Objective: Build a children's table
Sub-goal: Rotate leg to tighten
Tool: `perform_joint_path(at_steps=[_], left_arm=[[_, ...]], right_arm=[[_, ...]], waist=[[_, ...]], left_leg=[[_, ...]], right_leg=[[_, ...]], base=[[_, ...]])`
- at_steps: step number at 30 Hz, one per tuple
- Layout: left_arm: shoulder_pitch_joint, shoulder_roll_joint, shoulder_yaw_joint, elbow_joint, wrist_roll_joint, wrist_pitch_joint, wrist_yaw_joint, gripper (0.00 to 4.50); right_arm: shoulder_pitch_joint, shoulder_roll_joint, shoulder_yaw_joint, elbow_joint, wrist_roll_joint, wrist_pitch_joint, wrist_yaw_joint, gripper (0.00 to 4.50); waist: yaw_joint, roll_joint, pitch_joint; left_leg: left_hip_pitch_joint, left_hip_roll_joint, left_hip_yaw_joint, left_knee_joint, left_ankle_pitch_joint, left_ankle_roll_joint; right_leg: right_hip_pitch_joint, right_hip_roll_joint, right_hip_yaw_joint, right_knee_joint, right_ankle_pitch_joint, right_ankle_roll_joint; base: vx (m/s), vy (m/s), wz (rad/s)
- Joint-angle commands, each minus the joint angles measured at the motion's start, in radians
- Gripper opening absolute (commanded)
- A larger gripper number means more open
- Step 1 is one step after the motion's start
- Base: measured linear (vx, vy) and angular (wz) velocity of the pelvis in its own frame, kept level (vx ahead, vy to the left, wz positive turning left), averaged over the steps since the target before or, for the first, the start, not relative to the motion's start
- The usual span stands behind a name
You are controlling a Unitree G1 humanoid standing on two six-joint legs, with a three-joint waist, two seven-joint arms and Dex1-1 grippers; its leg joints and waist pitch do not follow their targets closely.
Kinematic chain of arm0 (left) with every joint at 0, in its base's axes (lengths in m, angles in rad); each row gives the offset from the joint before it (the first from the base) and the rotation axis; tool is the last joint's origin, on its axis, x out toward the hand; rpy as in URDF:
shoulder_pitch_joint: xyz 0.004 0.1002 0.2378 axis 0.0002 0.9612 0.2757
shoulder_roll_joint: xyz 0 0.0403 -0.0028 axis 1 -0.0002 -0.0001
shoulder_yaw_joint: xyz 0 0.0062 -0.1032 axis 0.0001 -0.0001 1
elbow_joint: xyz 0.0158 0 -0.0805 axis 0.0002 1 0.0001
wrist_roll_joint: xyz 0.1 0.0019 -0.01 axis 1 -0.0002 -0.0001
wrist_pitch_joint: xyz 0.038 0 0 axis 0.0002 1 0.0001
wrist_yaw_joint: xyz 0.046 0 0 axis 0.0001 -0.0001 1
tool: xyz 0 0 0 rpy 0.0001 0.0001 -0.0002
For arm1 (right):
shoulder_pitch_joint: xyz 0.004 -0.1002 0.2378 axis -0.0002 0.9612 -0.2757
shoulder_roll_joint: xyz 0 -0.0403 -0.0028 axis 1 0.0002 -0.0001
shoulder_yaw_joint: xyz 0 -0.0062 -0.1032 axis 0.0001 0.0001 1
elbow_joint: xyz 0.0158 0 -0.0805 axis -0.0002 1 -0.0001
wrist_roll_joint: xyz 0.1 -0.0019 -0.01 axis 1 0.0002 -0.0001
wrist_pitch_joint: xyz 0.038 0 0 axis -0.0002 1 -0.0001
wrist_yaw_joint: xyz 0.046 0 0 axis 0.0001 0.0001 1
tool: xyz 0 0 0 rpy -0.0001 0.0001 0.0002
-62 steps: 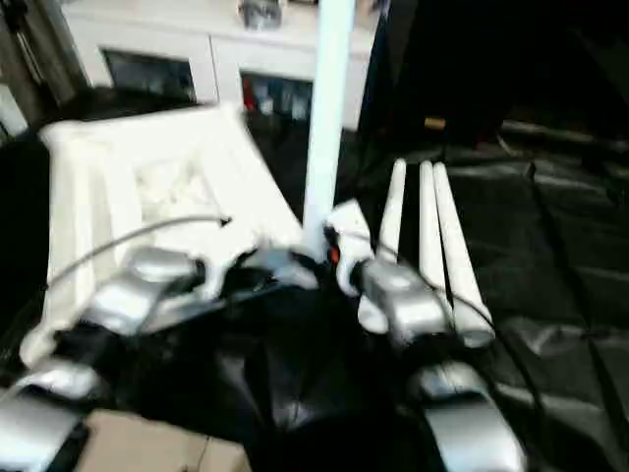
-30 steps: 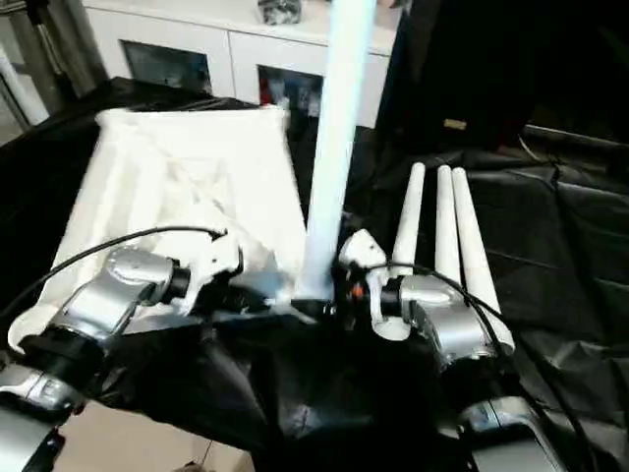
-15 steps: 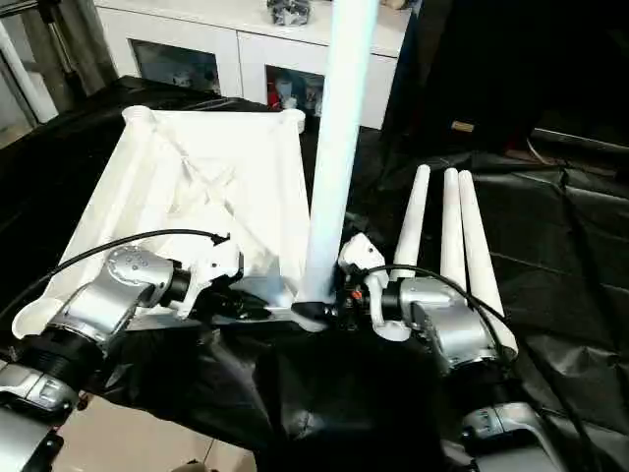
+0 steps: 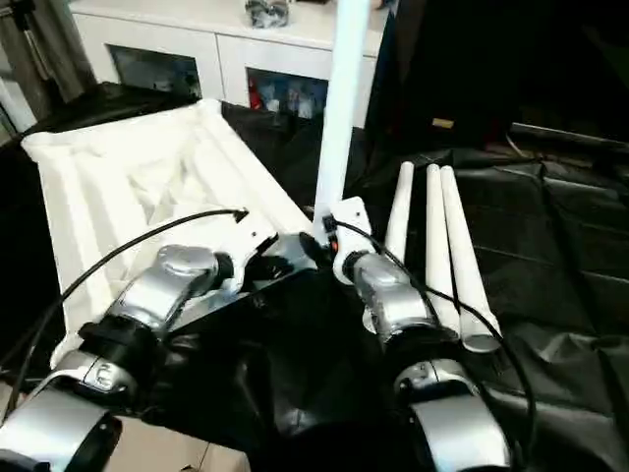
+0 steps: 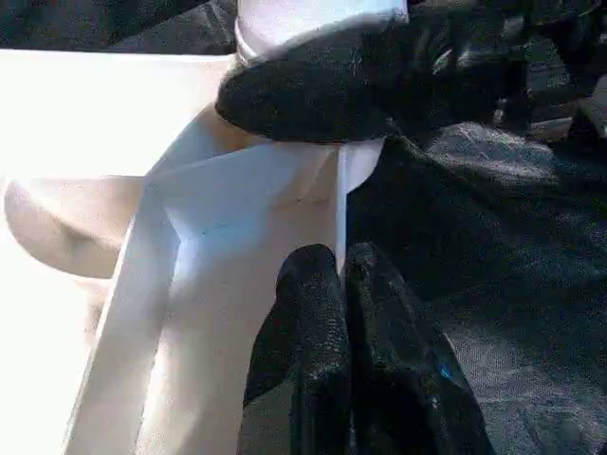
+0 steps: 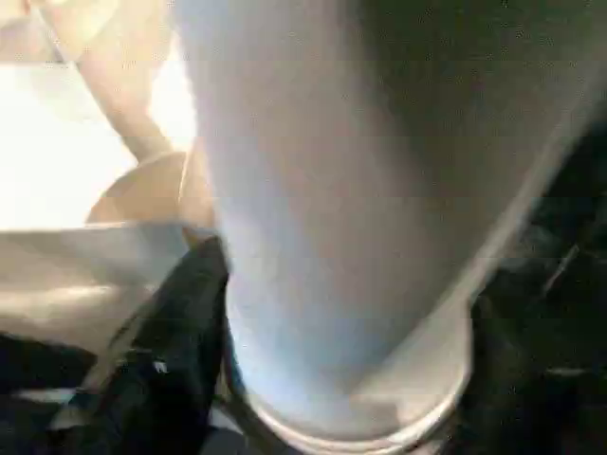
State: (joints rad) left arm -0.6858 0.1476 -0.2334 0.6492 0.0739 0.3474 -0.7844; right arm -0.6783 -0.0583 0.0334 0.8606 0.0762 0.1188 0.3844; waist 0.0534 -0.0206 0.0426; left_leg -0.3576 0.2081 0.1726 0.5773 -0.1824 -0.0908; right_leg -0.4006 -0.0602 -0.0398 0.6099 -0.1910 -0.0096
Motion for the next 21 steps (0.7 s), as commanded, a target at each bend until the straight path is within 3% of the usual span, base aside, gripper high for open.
perform_joint_path(at_steps=[1,5,10,15,18,21], left_arm=[[-0.015,-0.026,-0.020,-0.054,-0.029,-0.038,-0.055,0.00],[0.004,0.007,-0.032,-0.071,-0.034,-0.056,-0.103,0.00],[0.041,0.069,-0.055,-0.108,-0.047,-0.096,-0.214,0.00],[0.082,0.161,-0.088,-0.158,-0.068,-0.148,-0.383,0.00],[0.092,0.193,-0.094,-0.172,-0.071,-0.148,-0.437,0.00],[0.090,0.205,-0.096,-0.165,-0.067,-0.156,-0.458,0.00]], right_arm=[[0.013,0.027,0.042,0.042,-0.010,0.014,0.081,3.69],[0.035,-0.010,0.078,0.010,-0.010,-0.035,0.208,3.81],[0.093,-0.073,0.105,-0.098,0.030,-0.070,0.403,3.81],[0.154,-0.165,0.129,-0.239,0.103,0.003,0.654,3.81],[0.188,-0.212,0.156,-0.312,0.126,0.044,0.762,3.68],[0.206,-0.236,0.180,-0.345,0.127,0.074,0.814,3.47]], waist=[[0.000,0.000,-0.057],[-0.002,-0.001,-0.055],[0.001,-0.003,-0.059],[0.007,-0.002,-0.057],[0.016,0.002,-0.056],[0.025,-0.001,-0.054]], left_leg=[[0.001,0.014,0.004,-0.060,-0.154,0.037],[0.001,0.017,0.002,-0.062,-0.195,0.036],[-0.002,0.019,0.003,-0.060,-0.149,0.061],[0.001,0.023,0.003,-0.060,-0.146,0.086],[0.004,0.028,0.007,-0.059,-0.154,0.080],[0.005,0.027,0.007,-0.060,-0.165,0.066]], right_leg=[[0.052,-0.063,0.036,-0.068,-0.095,-0.231],[0.052,-0.066,0.037,-0.075,-0.168,-0.219],[0.057,-0.066,0.037,-0.064,-0.075,-0.236],[0.057,-0.064,0.036,-0.063,-0.059,-0.255],[0.050,-0.063,0.034,-0.062,-0.065,-0.261],[0.049,-0.065,0.034,-0.065,-0.103,-0.249]], base=[[0.000,0.000,0.00],[0.000,0.000,0.00],[0.000,0.000,0.00],[0.000,0.000,0.00],[0.000,0.000,0.00],[0.000,0.000,0.00]])
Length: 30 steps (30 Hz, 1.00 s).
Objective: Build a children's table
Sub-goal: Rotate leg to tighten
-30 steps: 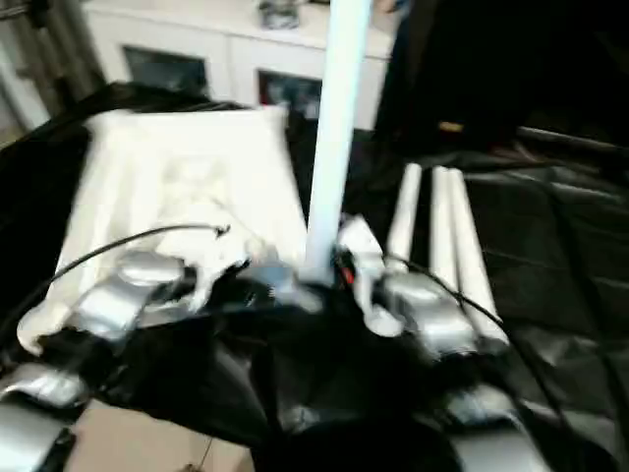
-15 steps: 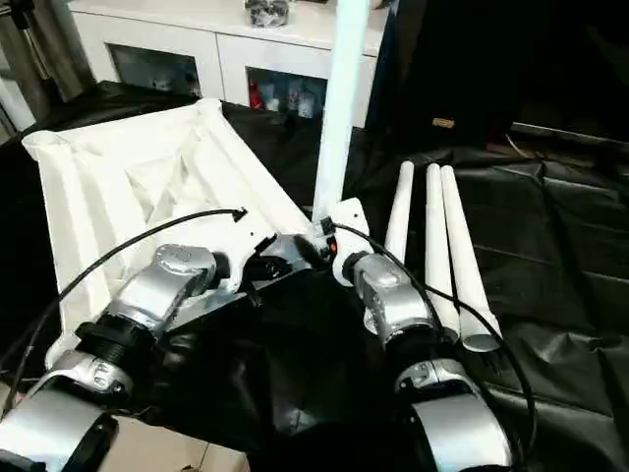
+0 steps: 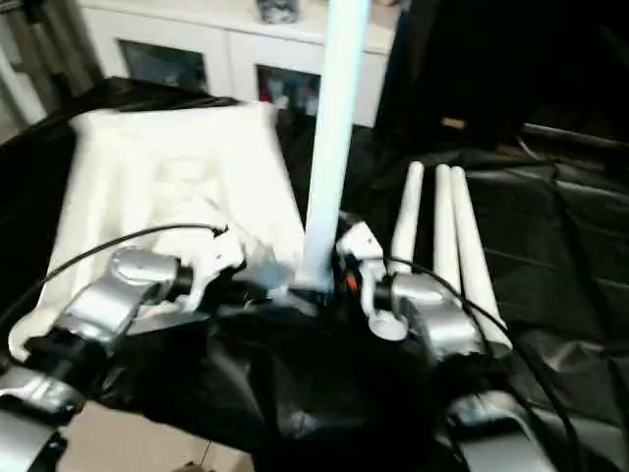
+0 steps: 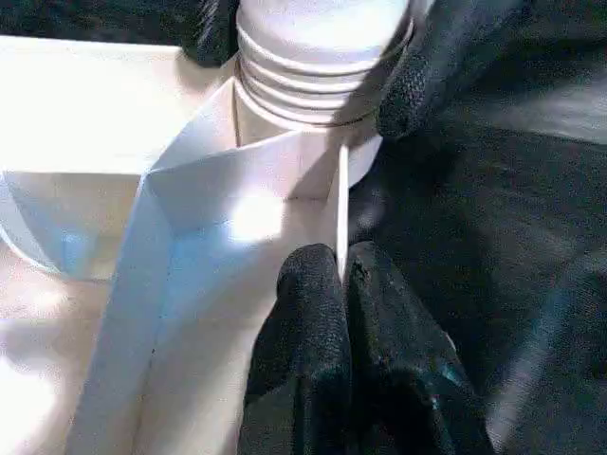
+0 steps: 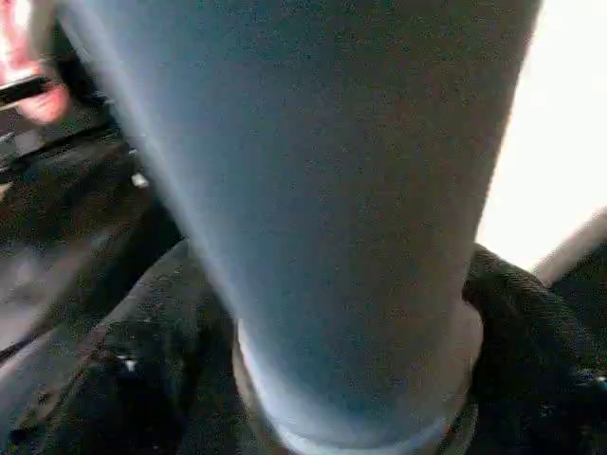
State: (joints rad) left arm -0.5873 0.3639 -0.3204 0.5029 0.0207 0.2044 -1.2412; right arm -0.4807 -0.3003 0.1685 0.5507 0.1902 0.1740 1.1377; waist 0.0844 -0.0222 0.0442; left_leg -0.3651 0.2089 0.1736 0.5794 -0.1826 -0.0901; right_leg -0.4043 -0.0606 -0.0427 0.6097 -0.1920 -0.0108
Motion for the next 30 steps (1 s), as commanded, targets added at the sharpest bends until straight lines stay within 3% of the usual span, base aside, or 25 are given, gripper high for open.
perform_joint_path(at_steps=[1,4,9,12,15,17,18,19,21,22,25,29,30], left_arm=[[-0.009,-0.010,-0.010,-0.017,-0.013,-0.015,-0.005,0.00],[-0.012,-0.004,-0.013,-0.010,-0.012,-0.024,-0.013,0.00],[-0.012,-0.004,-0.011,-0.008,-0.011,-0.025,-0.006,0.00],[-0.011,-0.013,-0.003,-0.009,-0.008,-0.010,0.020,0.00],[-0.022,-0.036,0.018,0.005,-0.004,0.022,0.089,0.00],[-0.036,-0.063,0.036,0.020,0.001,0.036,0.155,0.00],[-0.037,-0.066,0.038,0.021,0.001,0.038,0.161,0.00],[-0.052,-0.109,0.060,0.031,0.004,0.078,0.250,0.00],[-0.064,-0.141,0.075,0.036,0.003,0.116,0.305,0.00],[-0.065,-0.142,0.075,0.037,0.003,0.117,0.307,0.00],[-0.104,-0.233,0.118,0.068,0.007,0.191,0.481,0.00],[-0.130,-0.301,0.133,0.091,-0.002,0.196,0.550,0.00],[-0.129,-0.302,0.128,0.091,0.001,0.190,0.542,0.00]], right_arm=[[0.011,0.003,0.048,-0.040,0.013,0.023,0.067,3.41],[0.017,0.003,0.055,-0.052,0.010,0.032,0.072,3.19],[0.025,0.015,0.068,-0.075,0.012,0.065,0.075,2.86],[0.020,0.030,0.061,-0.062,0.010,0.064,0.045,2.84],[-0.005,0.068,0.037,0.009,-0.037,0.003,-0.070,2.78],[-0.044,0.106,0.017,0.100,-0.080,0.004,-0.216,2.76],[-0.048,0.110,0.015,0.108,-0.083,0.004,-0.230,2.76],[-0.106,0.158,-0.017,0.234,-0.122,0.006,-0.436,2.76],[-0.138,0.187,-0.043,0.294,-0.123,0.013,-0.540,2.75],[-0.139,0.189,-0.044,0.296,-0.123,0.014,-0.544,2.75],[-0.182,0.241,-0.072,0.379,-0.129,0.015,-0.696,2.74],[-0.209,0.277,-0.077,0.423,-0.141,-0.011,-0.756,2.74],[-0.213,0.282,-0.081,0.431,-0.135,-0.015,-0.741,3.29]], waist=[[-0.004,0.001,-0.056],[0.000,-0.001,-0.057],[0.000,-0.003,-0.060],[0.000,-0.004,-0.058],[-0.004,-0.005,-0.056],[-0.010,-0.004,-0.053],[-0.017,-0.005,-0.051],[-0.021,-0.004,-0.052],[-0.039,-0.004,-0.049],[-0.039,-0.004,-0.053],[-0.041,-0.007,-0.056],[-0.035,-0.006,-0.063],[-0.033,-0.008,-0.063]], left_leg=[[0.012,0.026,0.006,-0.062,-0.167,0.062],[0.011,0.024,0.004,-0.063,-0.164,0.046],[0.010,0.023,0.004,-0.060,-0.131,0.052],[0.010,0.023,0.004,-0.061,-0.145,0.049],[0.010,0.021,0.003,-0.064,-0.163,0.032],[0.010,0.019,0.003,-0.065,-0.183,0.019],[0.008,0.017,0.001,-0.068,-0.197,0.005],[0.012,0.018,-0.001,-0.068,-0.209,-0.008],[0.010,0.014,-0.005,-0.071,-0.232,-0.028],[0.013,0.014,-0.004,-0.067,-0.228,-0.021],[0.009,0.012,0.001,-0.063,-0.179,0.006],[0.006,0.010,0.004,-0.058,-0.111,0.032],[0.003,0.009,0.005,-0.056,-0.093,0.053]], right_leg=[[0.052,-0.066,0.038,-0.065,-0.111,-0.245],[0.053,-0.068,0.039,-0.065,-0.132,-0.230],[0.054,-0.066,0.038,-0.060,-0.081,-0.236],[0.053,-0.067,0.038,-0.063,-0.110,-0.233],[0.051,-0.070,0.038,-0.068,-0.162,-0.219],[0.048,-0.068,0.039,-0.071,-0.201,-0.214],[0.050,-0.069,0.038,-0.075,-0.240,-0.204],[0.048,-0.072,0.039,-0.075,-0.278,-0.194],[0.047,-0.069,0.038,-0.080,-0.337,-0.183],[0.047,-0.070,0.040,-0.083,-0.328,-0.177],[0.051,-0.064,0.041,-0.075,-0.222,-0.198],[0.057,-0.062,0.039,-0.063,-0.087,-0.226],[0.060,-0.062,0.039,-0.060,-0.039,-0.236]], base=[[0.000,0.000,0.00],[0.000,0.000,0.00],[0.000,0.000,0.00],[0.000,0.000,0.00],[0.000,0.000,0.00],[0.000,0.000,0.00],[0.000,0.000,0.00],[0.000,0.000,0.00],[0.000,0.000,0.00],[0.000,0.000,0.00],[0.000,0.000,0.00],[0.000,0.000,0.00],[0.000,0.000,0.00]])
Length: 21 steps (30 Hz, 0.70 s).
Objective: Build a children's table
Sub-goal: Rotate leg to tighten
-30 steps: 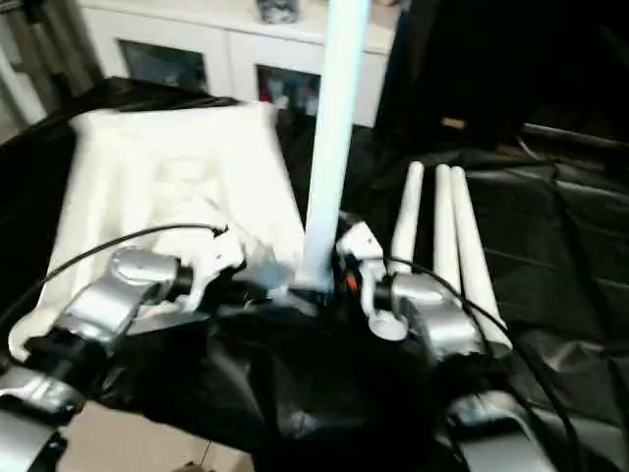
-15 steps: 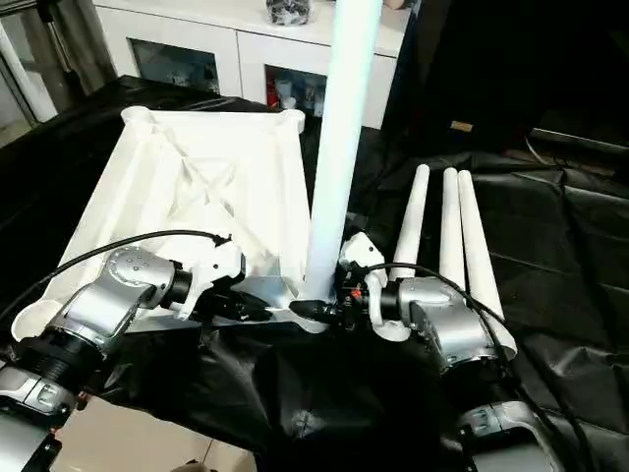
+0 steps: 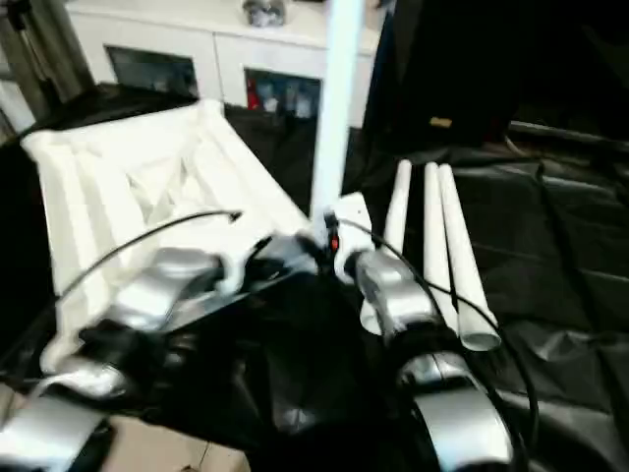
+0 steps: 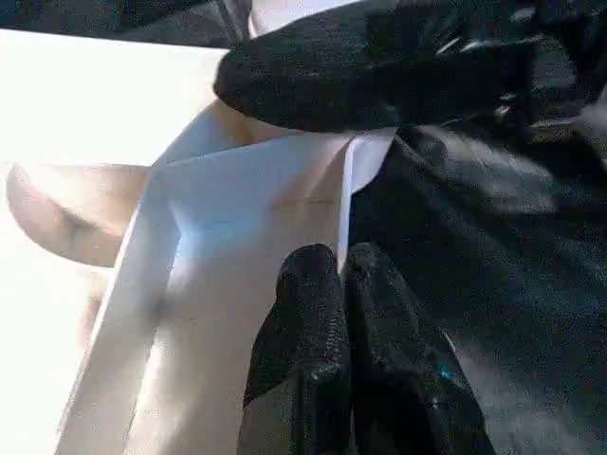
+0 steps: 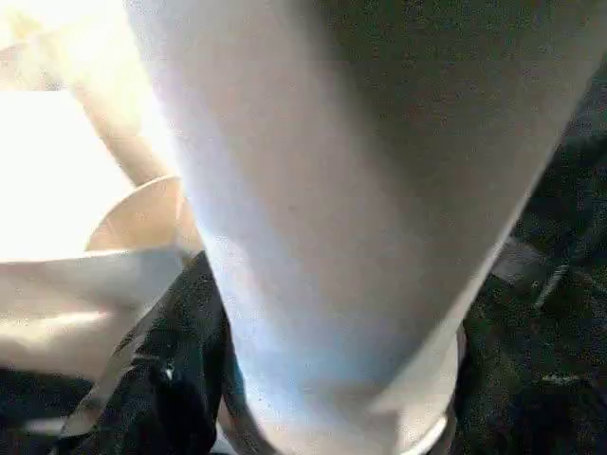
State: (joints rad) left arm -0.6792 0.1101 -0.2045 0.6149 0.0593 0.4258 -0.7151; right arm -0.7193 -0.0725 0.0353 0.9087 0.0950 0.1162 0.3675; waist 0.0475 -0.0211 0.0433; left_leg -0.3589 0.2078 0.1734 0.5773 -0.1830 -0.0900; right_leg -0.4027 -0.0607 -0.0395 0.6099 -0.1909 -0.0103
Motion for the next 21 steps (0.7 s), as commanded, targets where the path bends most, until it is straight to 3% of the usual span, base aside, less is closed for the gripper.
perform_joint_path(at_steps=[1,4,5,10,11,12,15,17,20,21], left_arm=[[-0.036,-0.049,0.007,-0.023,-0.034,-0.033,0.012,0.00],[-0.032,-0.047,-0.006,-0.028,-0.030,-0.045,-0.002,0.00],[-0.029,-0.047,-0.008,-0.030,-0.030,-0.048,-0.006,0.00],[-0.029,-0.058,-0.014,-0.018,-0.017,-0.063,0.021,0.00],[-0.036,-0.070,-0.002,-0.002,-0.023,-0.060,0.035,0.00],[-0.037,-0.071,0.000,-0.001,-0.026,-0.059,0.035,0.28],[-0.047,-0.084,0.026,0.005,-0.054,-0.061,0.019,0.44],[-0.050,-0.083,0.027,0.005,-0.050,-0.080,0.029,0.63],[-0.052,-0.074,0.046,-0.009,-0.046,-0.126,0.068,0.69],[-0.051,-0.069,0.056,-0.019,-0.049,-0.129,0.078,0.69]], right_arm=[[0.018,0.059,0.048,0.088,-0.043,0.032,0.021,3.29],[0.009,0.060,0.037,0.104,-0.041,0.015,0.013,3.43],[0.010,0.055,0.039,0.101,-0.049,-0.004,0.000,3.69],[0.019,0.025,0.019,0.057,-0.046,-0.065,-0.039,3.69],[0.047,-0.003,-0.008,-0.032,-0.022,-0.067,-0.023,3.69],[0.051,-0.006,-0.011,-0.043,-0.019,-0.066,-0.021,3.78],[0.110,-0.052,-0.040,-0.218,0.015,-0.040,0.049,3.80],[0.138,-0.074,-0.045,-0.296,0.034,-0.019,0.083,3.80],[0.201,-0.127,-0.033,-0.450,0.075,0.033,0.163,3.80],[0.220,-0.142,-0.024,-0.493,0.084,0.053,0.183,3.80]], waist=[[0.005,-0.004,-0.062],[0.006,-0.003,-0.058],[0.003,0.002,-0.056],[0.003,-0.003,-0.060],[0.007,-0.003,-0.059],[0.011,-0.006,-0.059],[0.023,-0.006,-0.067],[0.027,-0.008,-0.066],[0.030,-0.015,-0.063],[0.031,-0.018,-0.060]], left_leg=[[-0.002,0.011,0.004,-0.054,-0.095,0.058],[0.000,0.013,0.005,-0.056,-0.132,0.056],[0.003,0.015,0.003,-0.059,-0.158,0.042],[0.003,0.015,0.004,-0.058,-0.150,0.040],[0.004,0.016,0.006,-0.056,-0.141,0.047],[0.006,0.014,0.007,-0.055,-0.133,0.054],[-0.001,0.014,0.007,-0.048,-0.056,0.094],[-0.003,0.015,0.006,-0.047,-0.043,0.105],[-0.003,0.015,0.005,-0.047,-0.063,0.123],[-0.004,0.016,0.005,-0.049,-0.084,0.116]], right_leg=[[0.058,-0.062,0.036,-0.060,-0.039,-0.239],[0.055,-0.066,0.035,-0.068,-0.093,-0.241],[0.053,-0.064,0.035,-0.070,-0.131,-0.234],[0.055,-0.063,0.036,-0.066,-0.094,-0.235],[0.056,-0.063,0.037,-0.066,-0.074,-0.234],[0.058,-0.060,0.038,-0.067,-0.059,-0.229],[0.063,-0.061,0.037,-0.052,0.058,-0.251],[0.063,-0.060,0.036,-0.050,0.097,-0.255],[0.065,-0.063,0.035,-0.052,0.074,-0.244],[0.065,-0.065,0.035,-0.058,0.014,-0.233]], base=[[0.000,0.000,0.00],[0.000,0.000,0.00],[0.000,0.000,0.00],[0.000,0.000,0.00],[0.000,0.000,0.00],[0.000,0.000,0.00],[0.000,0.000,0.00],[0.000,0.000,0.00],[0.000,0.000,0.00],[0.000,0.000,0.00]])
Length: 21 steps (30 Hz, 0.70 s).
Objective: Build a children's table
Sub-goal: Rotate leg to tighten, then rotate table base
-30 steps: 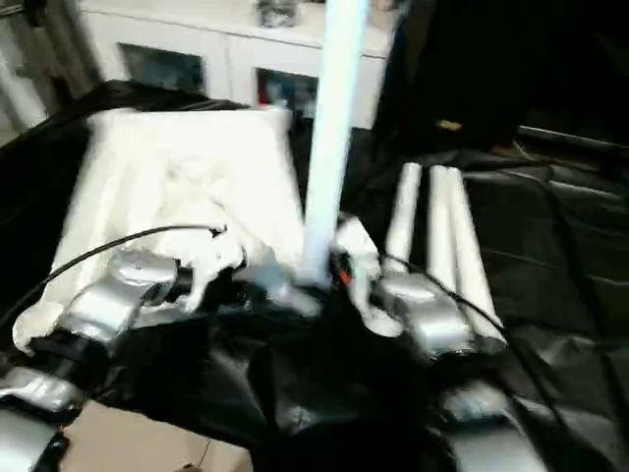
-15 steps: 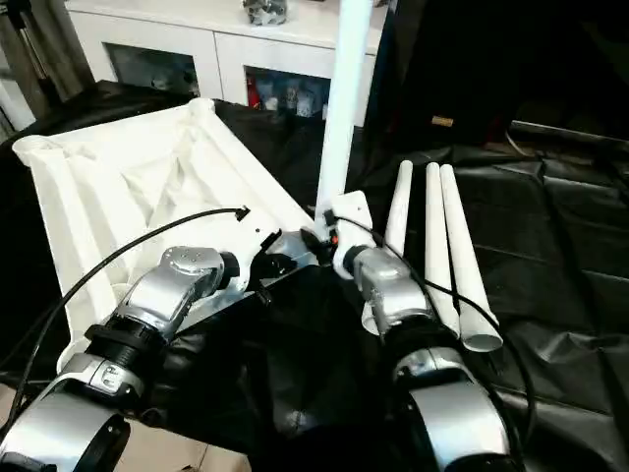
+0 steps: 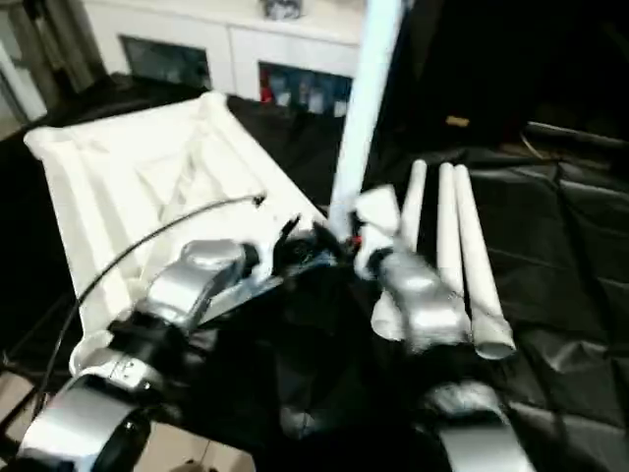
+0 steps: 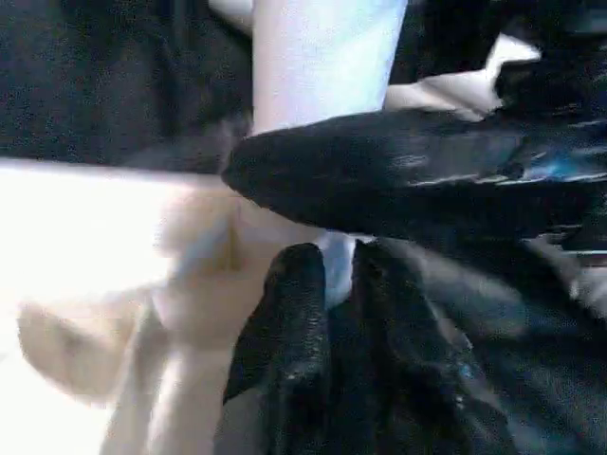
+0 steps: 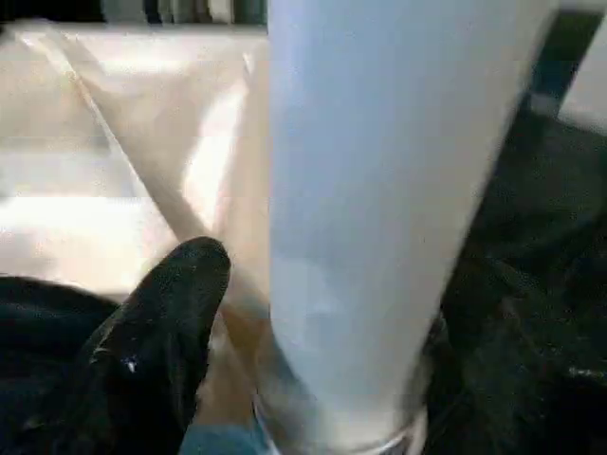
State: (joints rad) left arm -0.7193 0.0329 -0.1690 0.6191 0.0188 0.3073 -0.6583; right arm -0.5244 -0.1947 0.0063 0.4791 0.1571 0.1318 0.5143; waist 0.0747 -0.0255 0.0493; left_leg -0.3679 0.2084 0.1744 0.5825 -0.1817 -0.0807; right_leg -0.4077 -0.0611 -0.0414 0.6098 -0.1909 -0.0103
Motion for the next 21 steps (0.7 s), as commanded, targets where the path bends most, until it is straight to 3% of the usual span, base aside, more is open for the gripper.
perform_joint_path(at_steps=[1,7,11,13,17,18,21], left_arm=[[-0.008,0.018,0.031,-0.036,-0.011,-0.010,0.025,0.69],[0.016,0.102,0.083,-0.108,0.004,0.024,0.077,0.69],[0.053,0.259,0.114,-0.221,0.073,0.102,0.094,0.69],[0.071,0.354,0.126,-0.268,0.123,0.145,0.102,0.69],[0.092,0.443,0.134,-0.298,0.179,0.182,0.114,0.69],[0.112,0.498,0.135,-0.319,0.211,0.214,0.125,0.69],[0.158,0.579,0.154,-0.360,0.238,0.280,0.125,0.69]], right_arm=[[0.047,-0.038,0.015,-0.112,0.031,0.069,0.060,3.80],[0.134,-0.123,0.076,-0.291,0.044,0.213,0.171,3.80],[0.153,-0.143,0.147,-0.364,0.079,0.294,0.254,3.80],[0.131,-0.116,0.170,-0.327,0.044,0.296,0.227,3.80],[0.104,-0.087,0.187,-0.281,0.012,0.312,0.195,3.80],[0.088,-0.075,0.200,-0.264,-0.004,0.338,0.182,3.80],[0.051,-0.057,0.231,-0.204,-0.042,0.349,0.162,3.80]], waist=[[0.004,-0.014,-0.064],[-0.002,-0.013,-0.062],[-0.015,-0.008,-0.061],[-0.018,-0.004,-0.061],[-0.016,0.004,-0.061],[-0.013,0.010,-0.059],[-0.013,0.012,-0.059]], left_leg=[[0.006,0.015,0.004,-0.055,-0.097,0.102],[0.007,0.017,0.000,-0.058,-0.124,0.067],[0.004,0.019,-0.004,-0.060,-0.125,0.056],[0.010,0.020,-0.003,-0.059,-0.110,0.041],[0.013,0.019,-0.004,-0.061,-0.103,0.015],[0.016,0.020,-0.004,-0.061,-0.111,0.004],[0.017,0.018,-0.004,-0.064,-0.131,-0.023]], right_leg=[[0.069,-0.064,0.037,-0.061,-0.009,-0.229],[0.064,-0.060,0.036,-0.067,-0.091,-0.198],[0.061,-0.060,0.035,-0.062,-0.092,-0.195],[0.055,-0.058,0.035,-0.059,-0.076,-0.206],[0.052,-0.056,0.035,-0.052,-0.048,-0.221],[0.050,-0.056,0.035,-0.052,-0.041,-0.223],[0.051,-0.057,0.036,-0.049,-0.044,-0.223]], base=[[0.000,0.000,0.00],[0.000,0.000,0.00],[0.000,0.000,0.00],[0.000,0.000,0.00],[0.000,0.000,0.00],[0.000,0.000,0.00],[0.000,0.000,0.00]])
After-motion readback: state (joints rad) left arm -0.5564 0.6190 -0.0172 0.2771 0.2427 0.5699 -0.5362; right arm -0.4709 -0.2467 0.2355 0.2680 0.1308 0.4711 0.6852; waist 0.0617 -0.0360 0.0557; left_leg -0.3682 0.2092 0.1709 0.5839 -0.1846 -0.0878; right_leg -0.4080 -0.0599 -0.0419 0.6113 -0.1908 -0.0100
